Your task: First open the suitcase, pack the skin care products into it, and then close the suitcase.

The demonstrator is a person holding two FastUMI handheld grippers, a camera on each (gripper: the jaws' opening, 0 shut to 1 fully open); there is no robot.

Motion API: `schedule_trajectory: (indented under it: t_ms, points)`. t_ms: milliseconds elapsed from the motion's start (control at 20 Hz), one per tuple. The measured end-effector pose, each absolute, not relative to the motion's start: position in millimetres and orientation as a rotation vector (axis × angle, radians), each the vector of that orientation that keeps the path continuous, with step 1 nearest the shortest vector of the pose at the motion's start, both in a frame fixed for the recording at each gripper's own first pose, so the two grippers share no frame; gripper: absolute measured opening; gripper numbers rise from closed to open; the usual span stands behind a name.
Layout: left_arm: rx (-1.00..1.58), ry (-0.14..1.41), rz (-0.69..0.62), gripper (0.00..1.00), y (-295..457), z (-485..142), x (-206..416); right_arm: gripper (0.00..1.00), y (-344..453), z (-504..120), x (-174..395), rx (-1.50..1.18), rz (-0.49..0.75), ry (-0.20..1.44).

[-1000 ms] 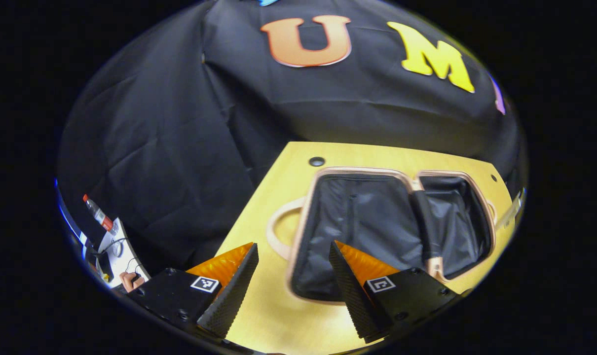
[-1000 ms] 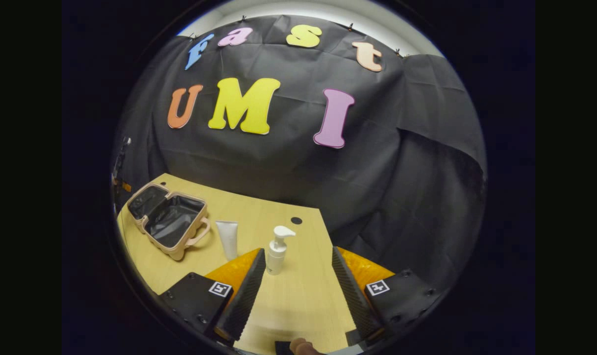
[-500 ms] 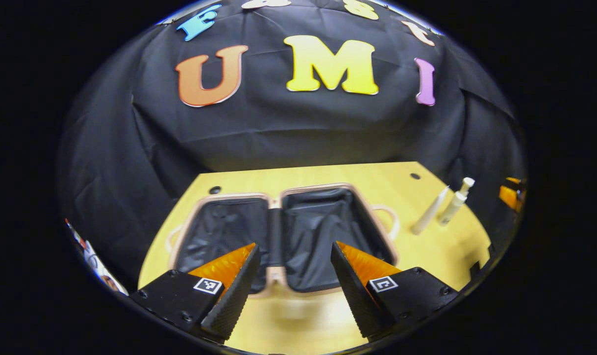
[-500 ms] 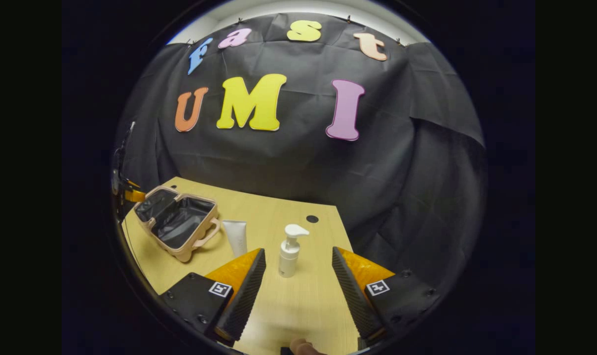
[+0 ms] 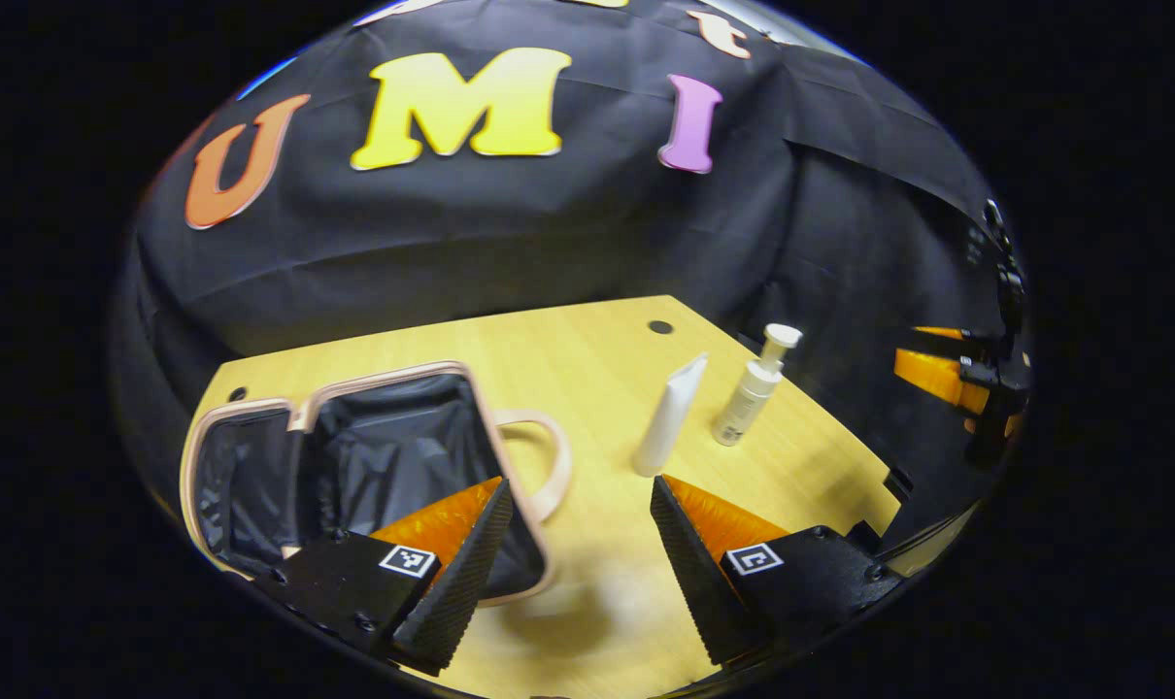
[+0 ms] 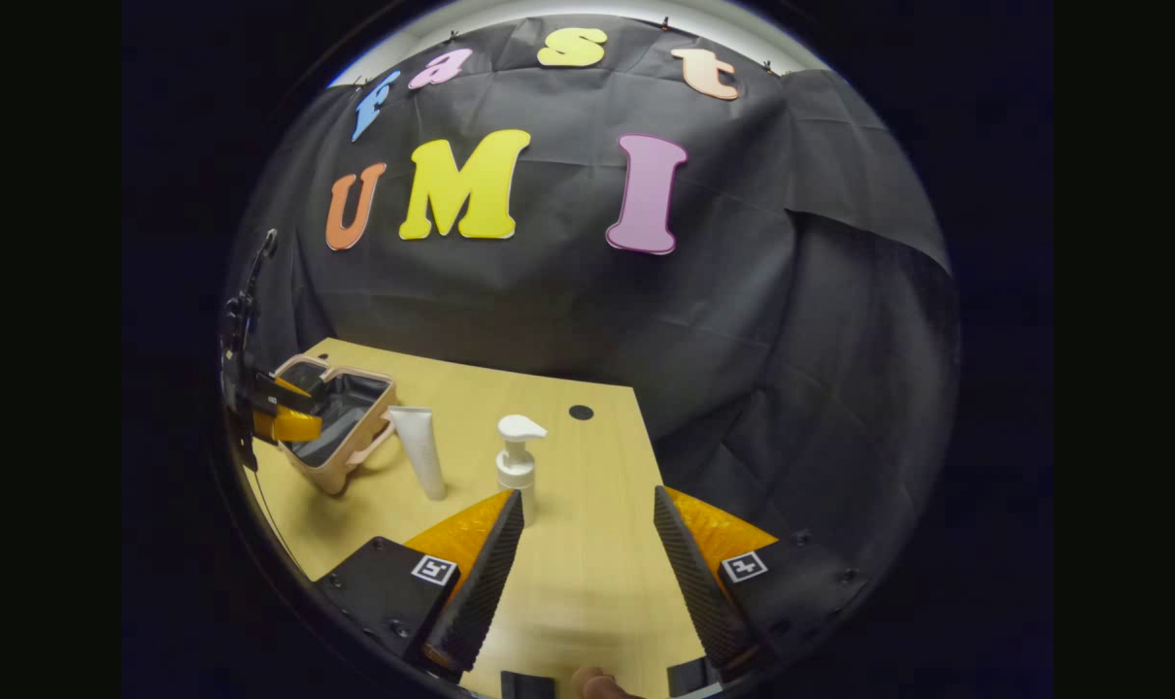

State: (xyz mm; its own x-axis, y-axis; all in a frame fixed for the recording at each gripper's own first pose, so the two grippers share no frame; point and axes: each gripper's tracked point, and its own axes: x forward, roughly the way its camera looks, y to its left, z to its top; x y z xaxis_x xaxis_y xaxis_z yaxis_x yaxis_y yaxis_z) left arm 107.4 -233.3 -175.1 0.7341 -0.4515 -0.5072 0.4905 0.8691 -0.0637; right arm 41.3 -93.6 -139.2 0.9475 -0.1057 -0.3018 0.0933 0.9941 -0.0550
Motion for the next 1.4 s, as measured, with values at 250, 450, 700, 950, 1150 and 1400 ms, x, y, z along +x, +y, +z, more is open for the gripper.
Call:
schedule_trajectory:
  t_ms: [250,450,700,950,1150,1400]
  points:
    - [0.081,0.525,-0.686,0.94,-306,-206,133,0.8,-126,-145,33,-0.096,-0.14,0.336]
    - [0.076,0.504,-0.708,0.95,-335,-221,171,0.8,-143,-153,27,-0.153,-0.151,0.371]
    - [0.078,0.508,-0.67,0.98,-342,-238,204,0.8,-151,-170,29,-0.182,-0.13,0.436]
    - [0.074,0.49,-0.644,0.72,-341,-243,212,0.8,-133,-181,46,-0.156,-0.044,0.474]
    - [0.079,0.493,-0.634,0.52,-336,-238,206,0.8,-106,-184,80,-0.119,0.026,0.477]
    - [0.048,0.467,-0.625,0.34,-335,-211,188,0.8,-61,-187,120,-0.017,0.114,0.472]
